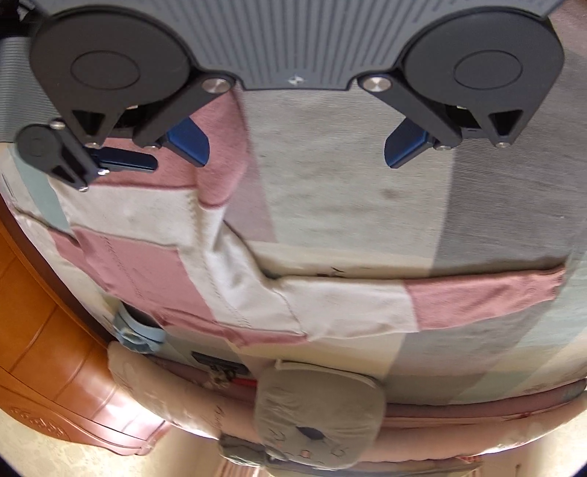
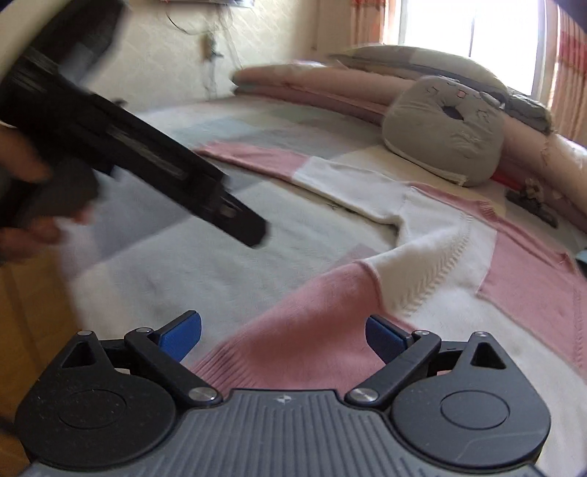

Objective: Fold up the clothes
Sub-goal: 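Move the left gripper to the white sleeve beside the sweater body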

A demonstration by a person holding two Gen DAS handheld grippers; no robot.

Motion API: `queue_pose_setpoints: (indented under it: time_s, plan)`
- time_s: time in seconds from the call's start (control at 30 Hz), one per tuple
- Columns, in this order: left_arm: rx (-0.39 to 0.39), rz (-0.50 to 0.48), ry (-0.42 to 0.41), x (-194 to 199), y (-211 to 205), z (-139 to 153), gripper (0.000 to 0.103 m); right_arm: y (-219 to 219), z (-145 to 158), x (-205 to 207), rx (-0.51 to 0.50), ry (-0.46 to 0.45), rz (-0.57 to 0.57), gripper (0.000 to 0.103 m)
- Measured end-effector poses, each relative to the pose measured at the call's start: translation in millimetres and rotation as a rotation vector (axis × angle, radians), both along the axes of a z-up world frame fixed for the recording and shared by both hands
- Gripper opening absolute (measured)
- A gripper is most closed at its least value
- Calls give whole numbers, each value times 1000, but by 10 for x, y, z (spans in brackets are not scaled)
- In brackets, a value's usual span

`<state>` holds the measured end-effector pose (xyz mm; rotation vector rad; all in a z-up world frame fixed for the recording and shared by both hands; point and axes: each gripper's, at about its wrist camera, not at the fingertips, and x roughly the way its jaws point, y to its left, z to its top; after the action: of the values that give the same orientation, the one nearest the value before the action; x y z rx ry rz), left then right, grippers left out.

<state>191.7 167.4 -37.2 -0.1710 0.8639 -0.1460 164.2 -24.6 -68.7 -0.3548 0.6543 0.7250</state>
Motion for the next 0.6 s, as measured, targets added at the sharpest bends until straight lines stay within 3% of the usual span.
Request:
queue_pose_setpoints:
  time_s: [0.13,0.43,0.5,0.6]
  plan:
    - [-23,-19,-10,6,-4,-10,101,21,-159,120,-104,23,-102,98]
    - [-137,-177,-5,369,-423,-297,101,-895,-235,174,-78,94,-327,102]
    - [-179,-196,2,511,-517,-368,101,-1070,-255,187,-74,113,-378,102]
    - [-318,-184,22,781,-532,-508,101,-1266,-272,180,-47,143,-430,102]
